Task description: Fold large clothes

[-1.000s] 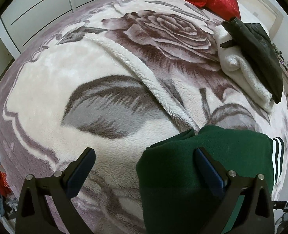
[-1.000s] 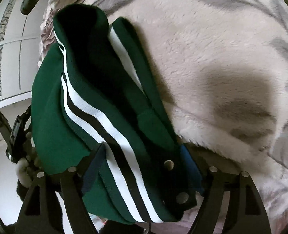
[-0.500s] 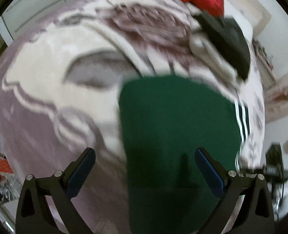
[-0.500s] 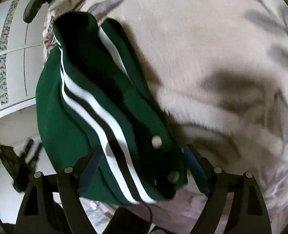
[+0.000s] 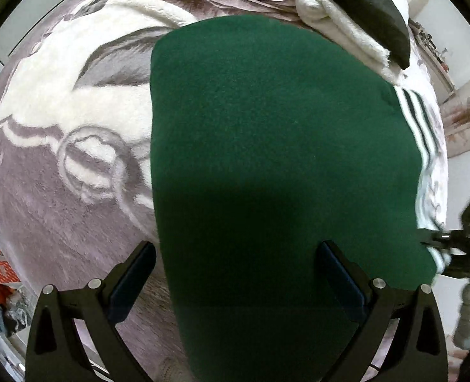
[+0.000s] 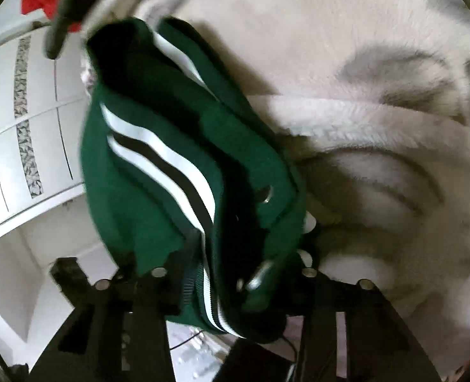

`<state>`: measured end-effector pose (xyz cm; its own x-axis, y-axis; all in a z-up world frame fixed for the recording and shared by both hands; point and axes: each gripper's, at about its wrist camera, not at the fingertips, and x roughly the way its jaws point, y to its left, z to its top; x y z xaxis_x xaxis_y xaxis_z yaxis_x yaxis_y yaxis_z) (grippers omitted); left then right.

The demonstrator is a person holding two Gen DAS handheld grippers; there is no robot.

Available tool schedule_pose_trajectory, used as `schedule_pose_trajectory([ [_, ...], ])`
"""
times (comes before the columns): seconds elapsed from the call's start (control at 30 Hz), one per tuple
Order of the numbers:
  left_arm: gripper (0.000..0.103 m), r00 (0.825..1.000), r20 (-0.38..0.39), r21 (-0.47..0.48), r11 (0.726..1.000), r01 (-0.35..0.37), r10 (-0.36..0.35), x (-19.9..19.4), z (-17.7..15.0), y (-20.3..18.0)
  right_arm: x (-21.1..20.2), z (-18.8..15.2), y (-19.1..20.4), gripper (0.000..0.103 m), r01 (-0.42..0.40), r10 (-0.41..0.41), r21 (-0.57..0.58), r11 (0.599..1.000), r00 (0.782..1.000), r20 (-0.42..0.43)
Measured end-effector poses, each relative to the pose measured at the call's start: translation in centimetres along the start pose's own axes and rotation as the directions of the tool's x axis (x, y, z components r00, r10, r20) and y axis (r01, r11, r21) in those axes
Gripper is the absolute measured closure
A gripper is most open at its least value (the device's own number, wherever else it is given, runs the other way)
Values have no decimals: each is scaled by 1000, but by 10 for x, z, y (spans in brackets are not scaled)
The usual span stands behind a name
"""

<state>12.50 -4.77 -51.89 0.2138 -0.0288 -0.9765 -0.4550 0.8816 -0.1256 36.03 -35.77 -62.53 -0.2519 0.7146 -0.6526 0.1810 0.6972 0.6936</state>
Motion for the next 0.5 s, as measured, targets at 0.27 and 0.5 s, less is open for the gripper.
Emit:
schedule_pose_trajectory([
  [0.27,0,995,-36,-34,995,91,-92,8,-1,21,-3,1,12,51,219,-219,-63,974,976,12],
  [0.5,0,996,86,-81,996,-23,30,-56,-19,54,-42,-42,138,48,314,-272,-315,896,947,171],
])
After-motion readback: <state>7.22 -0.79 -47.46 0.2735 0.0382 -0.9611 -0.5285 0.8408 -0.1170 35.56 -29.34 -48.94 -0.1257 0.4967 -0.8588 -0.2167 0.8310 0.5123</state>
